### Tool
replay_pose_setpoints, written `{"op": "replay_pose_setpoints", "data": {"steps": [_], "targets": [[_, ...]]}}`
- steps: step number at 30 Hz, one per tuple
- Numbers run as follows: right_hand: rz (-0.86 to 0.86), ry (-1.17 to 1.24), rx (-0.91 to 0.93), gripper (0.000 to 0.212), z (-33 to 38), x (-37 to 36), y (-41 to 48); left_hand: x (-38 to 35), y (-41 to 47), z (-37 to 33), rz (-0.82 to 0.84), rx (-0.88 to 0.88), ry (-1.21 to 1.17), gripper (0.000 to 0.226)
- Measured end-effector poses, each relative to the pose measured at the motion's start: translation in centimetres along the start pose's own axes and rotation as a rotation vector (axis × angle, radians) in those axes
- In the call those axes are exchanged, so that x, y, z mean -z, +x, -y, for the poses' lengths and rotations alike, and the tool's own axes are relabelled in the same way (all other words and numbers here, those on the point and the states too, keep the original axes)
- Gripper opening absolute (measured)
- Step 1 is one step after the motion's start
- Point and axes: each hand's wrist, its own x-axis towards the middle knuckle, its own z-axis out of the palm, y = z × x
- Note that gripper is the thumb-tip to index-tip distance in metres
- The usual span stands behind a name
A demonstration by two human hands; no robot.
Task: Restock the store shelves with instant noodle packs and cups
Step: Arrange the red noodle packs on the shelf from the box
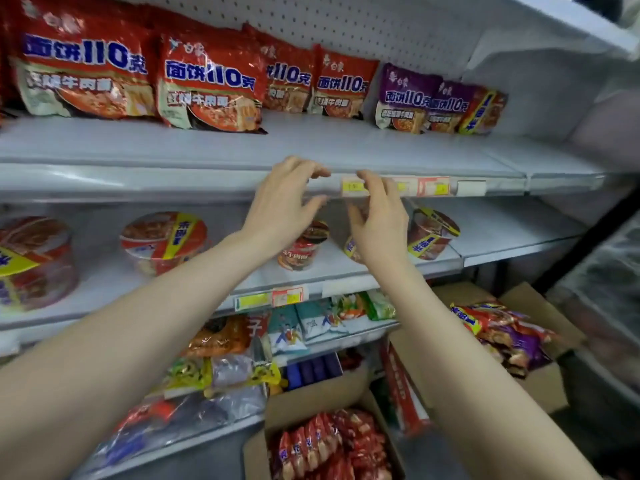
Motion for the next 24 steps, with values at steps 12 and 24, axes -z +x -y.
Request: {"op": "replay_pose_setpoints", "data": {"steps": [12, 24], "targets": [[0.247, 0.140, -0.034, 0.043, -14.3, 0.7, -10.9, -14.7, -7.6, -5.5, 0.077, 0.224, -0.004, 0.032], [0.638, 0.316, -0.127, 0.043, -23.9, -3.6, -26.5, -25.9, -22.8, -5.2, 0.222, 0.614, 0.055, 0.032]]}}
